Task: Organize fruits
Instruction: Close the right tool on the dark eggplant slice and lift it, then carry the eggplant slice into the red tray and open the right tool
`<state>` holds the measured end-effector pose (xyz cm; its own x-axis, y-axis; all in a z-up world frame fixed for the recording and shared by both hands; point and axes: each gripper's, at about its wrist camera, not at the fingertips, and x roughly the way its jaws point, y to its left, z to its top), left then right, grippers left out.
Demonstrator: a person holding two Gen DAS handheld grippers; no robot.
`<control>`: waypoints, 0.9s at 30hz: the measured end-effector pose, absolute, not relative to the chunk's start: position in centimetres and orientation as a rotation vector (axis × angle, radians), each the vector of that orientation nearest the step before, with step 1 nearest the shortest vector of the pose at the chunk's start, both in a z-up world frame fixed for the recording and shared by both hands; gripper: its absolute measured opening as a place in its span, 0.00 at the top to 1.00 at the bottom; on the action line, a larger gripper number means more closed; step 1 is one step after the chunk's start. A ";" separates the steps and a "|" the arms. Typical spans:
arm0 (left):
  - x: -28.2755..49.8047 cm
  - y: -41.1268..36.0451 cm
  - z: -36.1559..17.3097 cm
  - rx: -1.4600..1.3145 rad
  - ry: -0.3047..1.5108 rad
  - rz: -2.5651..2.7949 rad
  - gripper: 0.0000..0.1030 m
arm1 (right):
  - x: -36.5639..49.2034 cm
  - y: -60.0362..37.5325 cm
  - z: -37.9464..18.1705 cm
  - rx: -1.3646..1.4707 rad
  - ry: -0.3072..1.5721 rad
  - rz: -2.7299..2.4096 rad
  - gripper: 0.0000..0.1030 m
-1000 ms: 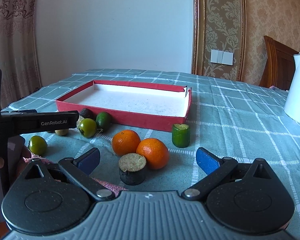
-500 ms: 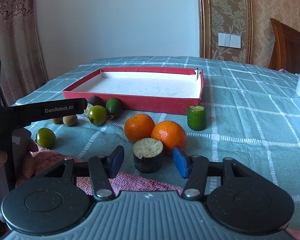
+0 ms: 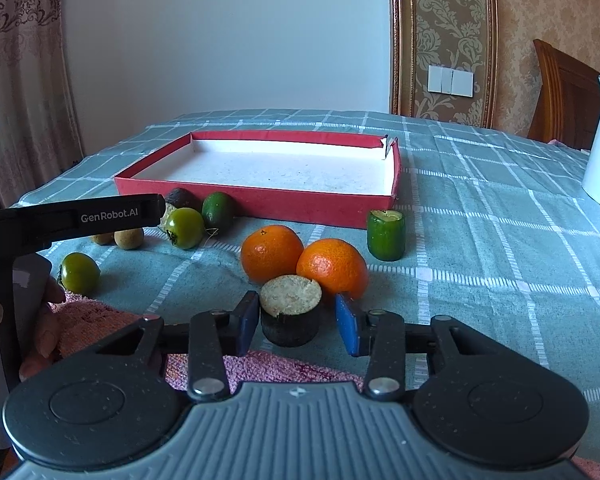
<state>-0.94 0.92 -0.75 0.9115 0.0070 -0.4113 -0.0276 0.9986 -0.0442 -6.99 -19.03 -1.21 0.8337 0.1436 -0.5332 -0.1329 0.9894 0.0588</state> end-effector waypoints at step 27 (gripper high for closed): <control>-0.7 0.9 -0.9 -0.061 0.449 0.011 0.00 | -7.5 -19.0 0.8 0.044 0.502 0.218 0.68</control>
<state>-0.73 0.95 -0.92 0.9009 -0.0032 -0.4340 -0.0236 0.9981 -0.0564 -7.52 -18.98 0.79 0.8540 0.2179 -0.4725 -0.1964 0.9759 0.0950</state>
